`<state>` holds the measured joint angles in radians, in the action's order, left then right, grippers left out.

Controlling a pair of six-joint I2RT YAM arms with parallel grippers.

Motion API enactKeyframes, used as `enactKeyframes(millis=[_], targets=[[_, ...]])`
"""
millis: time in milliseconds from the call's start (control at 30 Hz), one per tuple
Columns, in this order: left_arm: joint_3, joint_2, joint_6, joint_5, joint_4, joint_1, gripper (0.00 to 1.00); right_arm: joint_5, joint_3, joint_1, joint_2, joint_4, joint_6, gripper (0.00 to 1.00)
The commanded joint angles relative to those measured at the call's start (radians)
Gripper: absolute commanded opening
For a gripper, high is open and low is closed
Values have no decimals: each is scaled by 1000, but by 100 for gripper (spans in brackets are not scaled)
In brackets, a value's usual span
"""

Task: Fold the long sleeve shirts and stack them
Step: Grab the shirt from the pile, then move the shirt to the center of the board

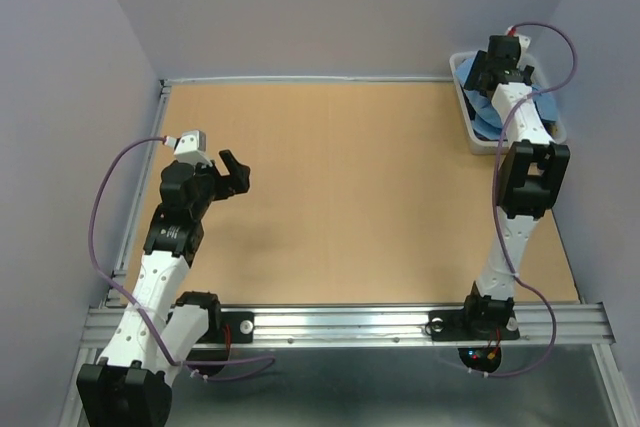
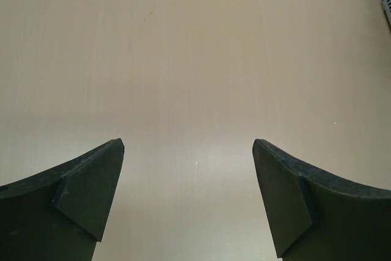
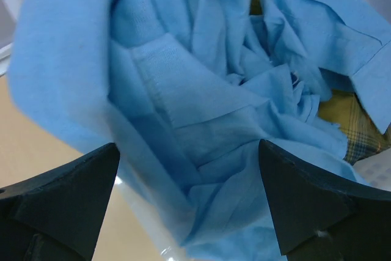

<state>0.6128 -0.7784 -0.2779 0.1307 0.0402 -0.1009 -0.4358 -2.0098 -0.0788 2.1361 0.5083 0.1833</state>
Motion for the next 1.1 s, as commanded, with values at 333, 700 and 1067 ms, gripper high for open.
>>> enactKeyframes(millis=[333, 700, 1067], targets=[[10, -12, 20, -3, -80, -14, 99, 108, -44, -52, 2, -77, -24, 17], [5, 19, 17, -8, -79, -22, 98, 170, -128, -33, -309, -134, -54, 1], [-4, 60, 11, -8, -79, -23, 98, 624, -285, 217, -455, -175, -113, 1]])
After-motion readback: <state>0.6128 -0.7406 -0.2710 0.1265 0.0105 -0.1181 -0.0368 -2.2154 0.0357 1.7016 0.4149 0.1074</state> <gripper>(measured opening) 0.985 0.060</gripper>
